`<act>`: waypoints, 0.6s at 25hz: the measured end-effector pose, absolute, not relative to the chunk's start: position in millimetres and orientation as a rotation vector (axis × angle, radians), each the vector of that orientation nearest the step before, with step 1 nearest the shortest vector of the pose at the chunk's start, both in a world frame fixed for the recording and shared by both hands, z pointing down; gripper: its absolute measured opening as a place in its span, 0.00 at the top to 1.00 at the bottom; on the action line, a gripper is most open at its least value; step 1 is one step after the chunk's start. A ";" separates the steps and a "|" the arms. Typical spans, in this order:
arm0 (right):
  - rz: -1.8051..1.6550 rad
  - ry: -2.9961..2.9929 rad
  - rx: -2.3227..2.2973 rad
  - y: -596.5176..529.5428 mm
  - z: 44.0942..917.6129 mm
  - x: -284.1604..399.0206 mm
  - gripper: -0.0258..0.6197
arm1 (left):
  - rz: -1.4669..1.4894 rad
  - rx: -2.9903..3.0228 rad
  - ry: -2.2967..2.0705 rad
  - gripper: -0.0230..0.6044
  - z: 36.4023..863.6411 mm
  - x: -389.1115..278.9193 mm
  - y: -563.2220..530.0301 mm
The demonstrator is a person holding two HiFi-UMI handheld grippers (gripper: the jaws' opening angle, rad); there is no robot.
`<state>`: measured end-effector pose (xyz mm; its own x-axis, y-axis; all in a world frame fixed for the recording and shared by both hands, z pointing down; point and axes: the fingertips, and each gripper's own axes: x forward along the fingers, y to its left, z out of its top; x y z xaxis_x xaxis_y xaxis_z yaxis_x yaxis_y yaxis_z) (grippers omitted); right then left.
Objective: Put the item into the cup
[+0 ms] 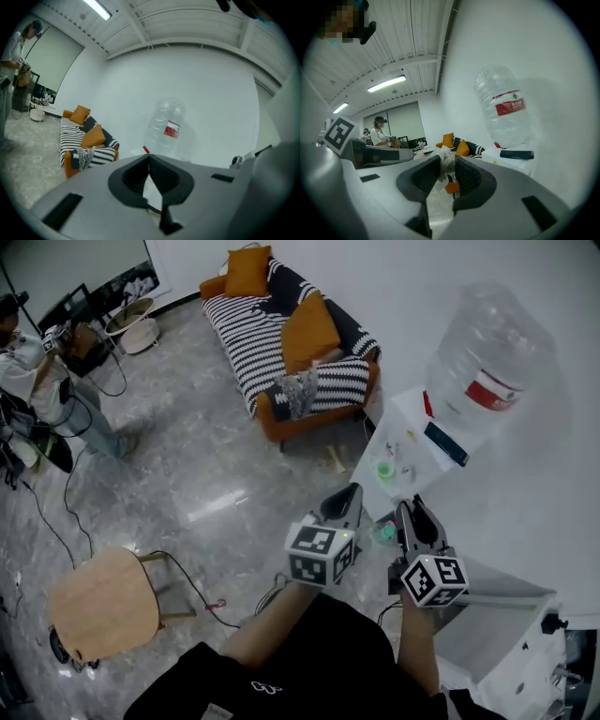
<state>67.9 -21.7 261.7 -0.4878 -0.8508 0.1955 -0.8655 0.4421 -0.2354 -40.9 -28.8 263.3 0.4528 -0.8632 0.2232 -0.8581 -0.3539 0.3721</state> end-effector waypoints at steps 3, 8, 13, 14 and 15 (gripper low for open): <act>0.403 -2.671 1.502 -42.9 247.7 37.5 0.80 | -0.072 2.259 -1.471 0.94 254.7 -64.3 -47.4; 0.400 -2.688 1.458 -54.9 252.7 12.8 0.80 | -0.083 2.232 -1.473 0.94 260.7 -82.3 -68.5; 0.433 -2.644 1.517 -63.8 259.8 22.7 0.80 | -0.054 2.272 -1.415 0.94 263.0 -70.9 -77.8; 0.422 -2.646 1.522 -66.3 257.7 23.1 0.80 | -0.053 2.280 -1.407 0.94 262.4 -69.0 -80.2; 0.410 -2.646 1.526 -68.9 255.8 23.9 0.80 | -0.053 2.287 -1.400 0.94 261.6 -66.9 -82.4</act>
<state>23.9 -68.9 255.8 -0.5083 -0.8416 0.1827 -0.8574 0.4746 -0.1991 -66.9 -82.4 261.6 0.4825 -0.8529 0.1993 -0.8354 -0.3797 0.3974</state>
